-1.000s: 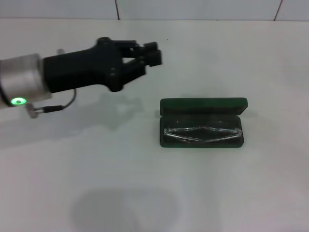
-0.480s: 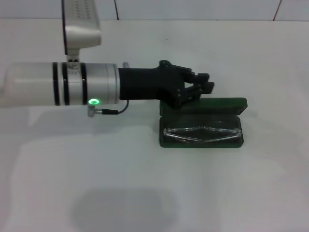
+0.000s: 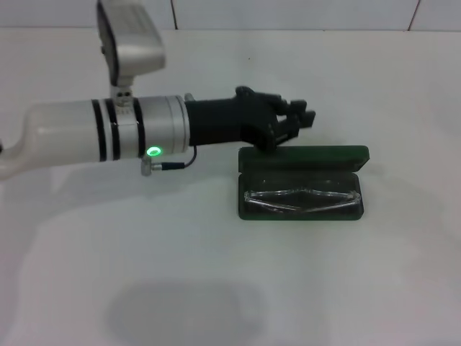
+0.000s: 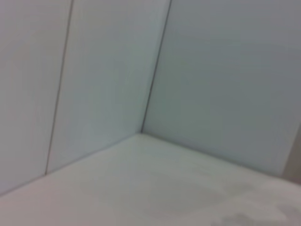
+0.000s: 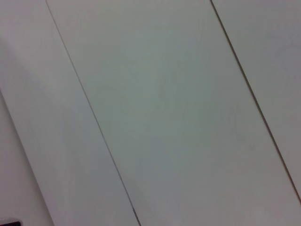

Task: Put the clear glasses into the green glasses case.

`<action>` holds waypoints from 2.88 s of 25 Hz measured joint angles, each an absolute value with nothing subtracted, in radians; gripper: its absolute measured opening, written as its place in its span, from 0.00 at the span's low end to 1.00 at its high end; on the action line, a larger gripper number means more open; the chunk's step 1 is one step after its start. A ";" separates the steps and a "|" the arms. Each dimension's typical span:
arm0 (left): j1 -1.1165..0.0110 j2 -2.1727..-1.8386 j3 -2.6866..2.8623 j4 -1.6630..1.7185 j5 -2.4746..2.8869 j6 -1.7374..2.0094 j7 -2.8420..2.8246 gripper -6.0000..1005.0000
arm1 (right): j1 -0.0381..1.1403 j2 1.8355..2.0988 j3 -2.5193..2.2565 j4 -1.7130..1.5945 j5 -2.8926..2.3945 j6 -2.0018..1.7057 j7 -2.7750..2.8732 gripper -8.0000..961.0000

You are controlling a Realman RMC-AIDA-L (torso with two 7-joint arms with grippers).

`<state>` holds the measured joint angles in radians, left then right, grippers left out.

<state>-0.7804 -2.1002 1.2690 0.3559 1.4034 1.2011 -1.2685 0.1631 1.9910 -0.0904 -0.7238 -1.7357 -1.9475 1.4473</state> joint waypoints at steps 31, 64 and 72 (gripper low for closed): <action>-0.808 -2.108 1.411 0.335 1.395 1.073 -1.298 0.20 | 0.184 1.992 -0.090 -0.671 -1.787 -1.916 1.420 0.23; -0.773 -2.108 1.609 0.344 1.295 1.082 -1.247 0.16 | 0.195 1.994 -0.092 -0.660 -1.812 -1.903 1.417 0.23; -0.760 -2.108 1.641 0.347 1.293 1.088 -1.246 0.16 | 0.197 1.995 -0.092 -0.659 -1.812 -1.903 1.417 0.23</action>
